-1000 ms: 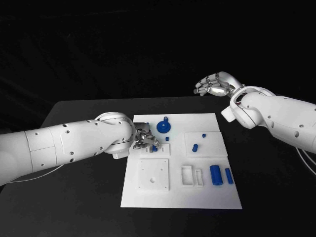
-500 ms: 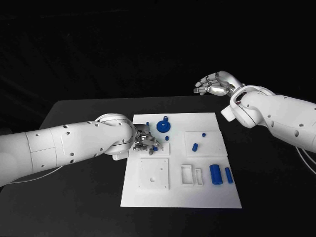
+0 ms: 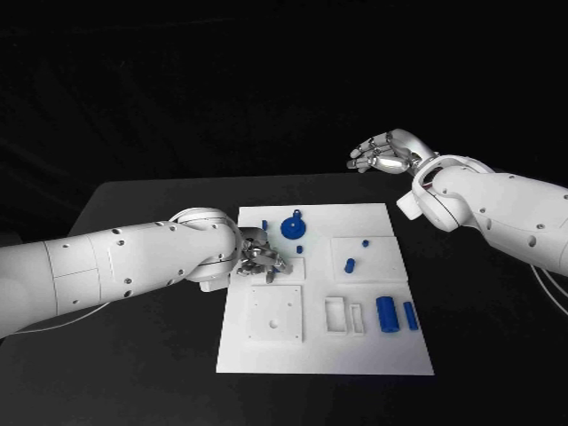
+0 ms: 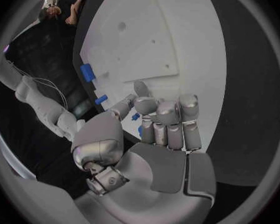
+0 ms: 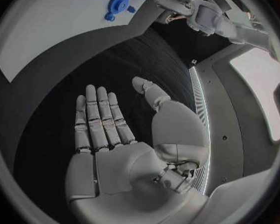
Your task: Assemble the parts on the task board
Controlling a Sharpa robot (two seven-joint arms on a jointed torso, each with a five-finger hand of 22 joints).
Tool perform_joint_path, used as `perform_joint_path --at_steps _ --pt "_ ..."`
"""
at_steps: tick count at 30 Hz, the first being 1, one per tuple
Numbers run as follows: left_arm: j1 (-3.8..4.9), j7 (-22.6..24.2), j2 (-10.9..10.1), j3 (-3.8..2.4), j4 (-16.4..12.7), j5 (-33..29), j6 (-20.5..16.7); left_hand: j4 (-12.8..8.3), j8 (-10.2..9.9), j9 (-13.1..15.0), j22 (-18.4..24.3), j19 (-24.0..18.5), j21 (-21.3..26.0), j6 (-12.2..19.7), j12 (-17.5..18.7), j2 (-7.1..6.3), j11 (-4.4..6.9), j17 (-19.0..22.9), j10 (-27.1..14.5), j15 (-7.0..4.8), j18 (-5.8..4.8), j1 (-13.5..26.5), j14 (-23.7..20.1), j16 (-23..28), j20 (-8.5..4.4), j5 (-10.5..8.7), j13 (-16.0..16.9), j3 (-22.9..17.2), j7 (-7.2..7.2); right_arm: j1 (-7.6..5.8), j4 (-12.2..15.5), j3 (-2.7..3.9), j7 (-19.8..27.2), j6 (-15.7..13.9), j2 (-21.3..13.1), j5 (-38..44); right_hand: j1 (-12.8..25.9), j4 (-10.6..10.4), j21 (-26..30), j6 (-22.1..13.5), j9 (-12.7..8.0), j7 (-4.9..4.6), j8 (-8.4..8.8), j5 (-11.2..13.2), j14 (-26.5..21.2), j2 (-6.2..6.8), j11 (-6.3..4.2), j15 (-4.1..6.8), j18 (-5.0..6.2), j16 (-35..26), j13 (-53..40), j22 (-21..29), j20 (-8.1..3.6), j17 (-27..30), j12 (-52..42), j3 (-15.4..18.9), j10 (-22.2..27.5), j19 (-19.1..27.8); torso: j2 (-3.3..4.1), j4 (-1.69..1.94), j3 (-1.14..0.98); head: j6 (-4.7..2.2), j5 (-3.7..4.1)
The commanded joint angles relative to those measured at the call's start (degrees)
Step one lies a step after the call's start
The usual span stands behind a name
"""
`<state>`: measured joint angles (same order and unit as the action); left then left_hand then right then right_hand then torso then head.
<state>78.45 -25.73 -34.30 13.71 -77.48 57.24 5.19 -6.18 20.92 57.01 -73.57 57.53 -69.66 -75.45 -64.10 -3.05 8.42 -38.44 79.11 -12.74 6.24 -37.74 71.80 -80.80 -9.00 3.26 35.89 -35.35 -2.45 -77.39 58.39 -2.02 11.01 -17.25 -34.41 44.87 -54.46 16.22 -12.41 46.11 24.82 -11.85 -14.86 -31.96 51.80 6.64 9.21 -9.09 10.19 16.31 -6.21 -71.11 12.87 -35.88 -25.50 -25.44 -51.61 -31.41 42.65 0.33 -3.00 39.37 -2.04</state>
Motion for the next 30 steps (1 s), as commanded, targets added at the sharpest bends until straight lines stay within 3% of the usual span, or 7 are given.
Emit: perform_joint_path --at_steps 1,9,12,16,18,22,30 --pt "-0.10 -0.9 -0.5 0.04 0.0 0.3 -0.9 0.8 0.0 0.1 0.1 -0.5 0.2 0.5 -0.1 -2.75 -0.05 0.1 0.1 0.01 0.83 1.1 0.1 -0.1 -6.33 -0.48 -0.1 0.8 0.03 0.07 0.1 0.02 0.2 0.3 -0.2 -0.1 0.1 0.0 0.3 -0.4 -0.1 -0.18 -0.37 -0.3 -0.5 -0.15 0.24 -0.05 0.56 -0.2 0.1 -0.1 0.05 0.1 -0.3 0.5 0.0 0.5 0.03 -0.04 0.04 -0.30 0.13" --pt "0.06 -1.0 -1.9 -0.74 -1.6 0.3 -2.3 4.0 -0.4 0.1 0.5 -0.3 0.4 1.6 0.7 -6.55 -0.19 0.5 0.1 -0.60 1.30 0.4 -0.3 0.5 -6.60 -0.48 -0.6 -1.2 0.26 0.31 0.1 0.02 0.1 0.3 -0.4 -0.1 0.0 0.0 0.4 -0.5 -0.2 -0.20 -0.34 -0.3 -0.6 -0.11 0.27 -0.09 0.58 -0.3 0.2 -0.1 0.06 0.1 -0.3 0.5 0.1 0.6 0.02 -0.07 -0.01 -0.69 0.37" --pt "0.38 -0.9 -2.1 -0.89 -1.5 -0.3 -2.5 6.7 -0.7 0.0 0.8 0.0 0.4 1.8 1.1 -9.31 -0.27 0.7 0.2 -0.78 1.38 0.3 -0.3 0.7 -6.61 -0.48 -0.8 -2.8 0.36 0.35 0.1 0.02 0.1 0.4 -0.5 -0.1 0.0 0.0 0.4 -0.5 -0.2 -0.21 -0.32 -0.3 -0.6 -0.09 0.28 -0.11 0.59 -0.3 0.3 -0.1 0.08 0.1 -0.3 0.5 0.1 0.6 -0.01 -0.04 -0.02 -0.82 0.42" --pt "0.44 -0.8 -2.8 -2.58 -1.6 -1.3 -2.9 10.2 -0.8 0.0 1.0 0.2 0.3 1.8 1.3 -12.58 -0.35 0.8 0.4 -0.77 1.32 0.9 -0.3 0.8 -6.51 -0.46 -1.0 -3.3 0.45 0.47 0.1 0.02 0.1 0.4 -0.6 -0.1 0.1 0.0 0.4 -0.6 -0.2 -0.23 -0.31 -0.3 -0.6 -0.09 0.30 -0.12 0.59 -0.3 0.3 -0.1 0.09 0.1 -0.3 0.5 0.1 0.6 -0.02 -0.02 0.02 -1.05 0.48" --pt "0.45 -0.4 -2.9 -3.55 -1.4 -1.9 -3.2 7.9 -1.0 0.4 0.8 -1.0 0.4 2.5 1.4 -10.13 -0.28 0.8 0.0 -0.82 1.53 1.3 -0.8 0.7 -6.52 -0.43 -0.9 3.6 0.47 0.48 0.1 0.02 0.1 0.4 -0.6 -0.1 0.1 0.0 0.4 -0.6 -0.2 -0.24 -0.30 -0.3 -0.7 -0.08 0.31 -0.14 0.59 -0.3 0.3 -0.2 0.10 0.1 -0.3 0.6 0.1 0.7 -0.02 -0.04 0.02 -1.20 0.67" --pt "0.93 1.5 -3.1 -4.67 0.5 -5.2 -3.5 8.0 -2.2 -0.1 1.2 -2.0 1.1 4.2 2.7 -10.21 -0.78 1.2 -1.1 -0.53 1.63 0.9 -2.0 1.8 -6.42 -0.42 -1.5 4.7 0.95 0.52 -0.1 0.02 0.1 0.3 -0.6 -0.1 0.1 0.0 0.5 -0.6 -0.3 -0.26 -0.29 -0.3 -0.8 -0.11 0.33 -0.17 0.59 -0.4 0.4 -0.2 0.12 0.1 -0.3 0.6 0.2 0.7 -0.05 0.11 0.05 -1.77 1.03" --pt "1.56 2.4 -2.9 -4.98 3.5 -8.3 -3.2 6.4 -4.4 -0.9 2.2 -3.6 2.9 7.3 5.2 -9.33 -1.74 2.3 -3.5 0.28 0.95 -1.4 -3.8 4.0 -5.72 -0.38 -2.4 6.8 2.06 0.59 -0.2 0.02 0.1 0.4 -0.5 -0.1 0.1 0.0 0.5 -0.7 -0.3 -0.27 -0.29 -0.3 -0.8 -0.12 0.34 -0.19 0.59 -0.4 0.4 -0.2 0.14 0.1 -0.3 0.6 0.2 0.8 0.03 -0.08 -0.04 -2.35 0.65"
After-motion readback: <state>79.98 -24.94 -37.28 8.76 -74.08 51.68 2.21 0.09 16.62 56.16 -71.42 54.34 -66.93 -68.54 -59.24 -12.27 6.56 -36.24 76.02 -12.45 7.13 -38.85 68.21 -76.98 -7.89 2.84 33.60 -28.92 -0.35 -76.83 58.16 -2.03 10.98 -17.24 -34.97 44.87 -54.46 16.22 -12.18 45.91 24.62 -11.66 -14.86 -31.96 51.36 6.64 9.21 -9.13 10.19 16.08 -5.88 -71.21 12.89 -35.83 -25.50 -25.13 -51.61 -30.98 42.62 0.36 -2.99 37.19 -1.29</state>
